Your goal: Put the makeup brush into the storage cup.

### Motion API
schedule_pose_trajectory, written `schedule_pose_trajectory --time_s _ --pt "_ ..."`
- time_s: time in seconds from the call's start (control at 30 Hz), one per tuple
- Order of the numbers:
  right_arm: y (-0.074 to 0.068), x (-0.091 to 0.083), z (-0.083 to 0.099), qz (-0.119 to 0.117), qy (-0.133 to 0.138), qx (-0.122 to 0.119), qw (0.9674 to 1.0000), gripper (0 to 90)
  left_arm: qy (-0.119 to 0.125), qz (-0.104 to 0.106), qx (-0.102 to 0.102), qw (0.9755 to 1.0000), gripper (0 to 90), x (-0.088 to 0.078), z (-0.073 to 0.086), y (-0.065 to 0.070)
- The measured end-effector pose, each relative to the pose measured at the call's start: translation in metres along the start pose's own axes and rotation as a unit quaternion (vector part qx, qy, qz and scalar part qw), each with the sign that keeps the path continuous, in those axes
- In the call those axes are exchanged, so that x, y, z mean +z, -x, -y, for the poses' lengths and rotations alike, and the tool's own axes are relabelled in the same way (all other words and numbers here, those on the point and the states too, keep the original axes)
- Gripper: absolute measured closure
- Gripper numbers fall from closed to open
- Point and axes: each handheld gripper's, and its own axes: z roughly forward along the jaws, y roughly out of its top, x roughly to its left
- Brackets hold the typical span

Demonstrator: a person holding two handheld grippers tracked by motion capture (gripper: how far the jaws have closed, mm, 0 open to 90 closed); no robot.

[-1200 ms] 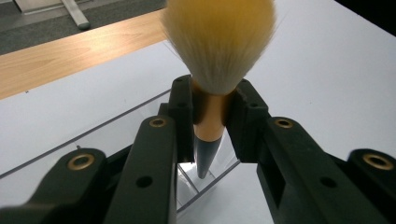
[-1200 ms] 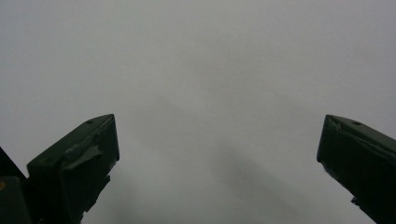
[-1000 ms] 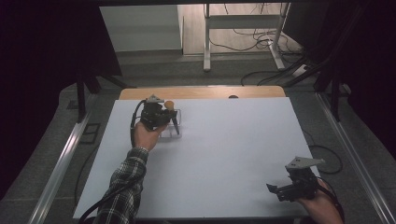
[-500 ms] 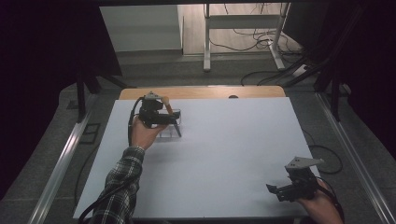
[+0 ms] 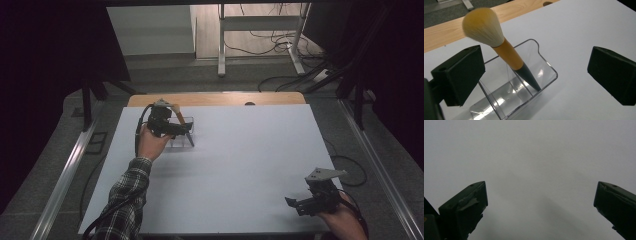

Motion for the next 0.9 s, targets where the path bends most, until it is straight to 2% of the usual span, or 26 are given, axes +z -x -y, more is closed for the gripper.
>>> schedule_pose_trajectory --time_s 0.17,0.33,0.9 --pt "0.0 0.0 0.0 0.001 0.0 0.0 1.0 0.0 -0.008 -0.01 0.012 0.9999 1.5 -0.002 0.001 0.002" --pt "-0.001 0.0 0.0 0.002 -0.002 0.0 1.0 0.0 -0.011 -0.01 0.021 0.9997 1.0 -0.004 0.003 0.002" --pt "-0.001 -0.001 0.0 0.004 -0.002 -0.001 1.0 0.0 -0.006 0.004 0.028 0.9996 0.0 -0.013 0.007 0.008"
